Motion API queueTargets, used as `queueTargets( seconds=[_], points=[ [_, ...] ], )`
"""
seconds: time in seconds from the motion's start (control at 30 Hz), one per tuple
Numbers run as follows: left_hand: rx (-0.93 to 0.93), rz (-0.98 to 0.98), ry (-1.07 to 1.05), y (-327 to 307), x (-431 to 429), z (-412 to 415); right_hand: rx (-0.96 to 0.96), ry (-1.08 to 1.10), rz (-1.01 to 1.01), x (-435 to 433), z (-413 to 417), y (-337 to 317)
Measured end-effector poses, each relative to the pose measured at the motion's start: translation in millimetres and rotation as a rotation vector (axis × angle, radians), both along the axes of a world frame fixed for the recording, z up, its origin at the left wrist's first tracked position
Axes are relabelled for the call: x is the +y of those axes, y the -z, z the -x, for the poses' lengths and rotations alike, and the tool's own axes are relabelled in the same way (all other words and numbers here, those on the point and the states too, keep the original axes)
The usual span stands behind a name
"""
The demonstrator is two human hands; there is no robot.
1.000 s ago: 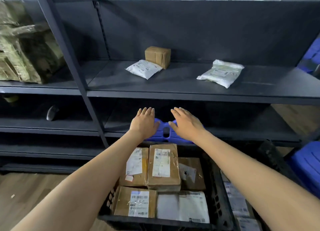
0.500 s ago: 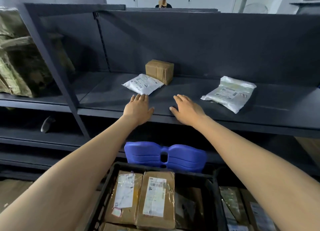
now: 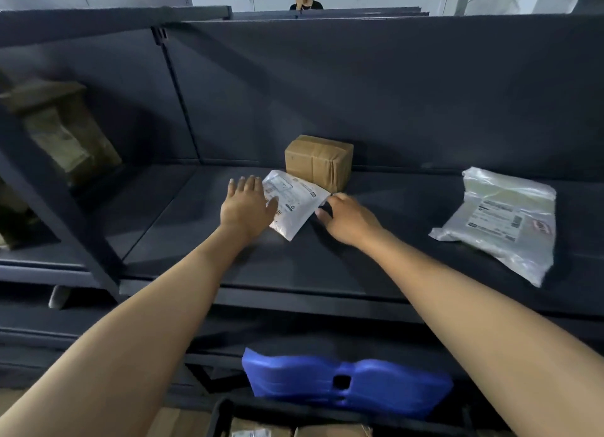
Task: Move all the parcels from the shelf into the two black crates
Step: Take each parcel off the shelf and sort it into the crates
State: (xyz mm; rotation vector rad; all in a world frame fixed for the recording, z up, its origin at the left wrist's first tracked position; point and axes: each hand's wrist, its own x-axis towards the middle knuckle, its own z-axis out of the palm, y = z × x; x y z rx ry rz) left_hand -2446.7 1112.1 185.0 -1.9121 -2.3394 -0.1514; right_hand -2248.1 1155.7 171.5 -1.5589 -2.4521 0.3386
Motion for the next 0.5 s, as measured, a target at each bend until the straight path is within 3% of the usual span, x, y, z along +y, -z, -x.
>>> queueTargets(
  seconds=[0.13, 0.3, 0.5],
  points=[
    [-0.325, -0.046, -0.152, -3, 29, 14, 0.123, 0.071, 0.058, 17, 21, 5],
    [-0.463, 0.007, -0.163, 4, 39, 17, 0.129, 0.120, 0.034, 22, 38, 12],
    [-0.649, -0.130, -0.185, 6, 24, 13, 0.212, 0.154, 0.095, 11, 47, 16]
  ],
)
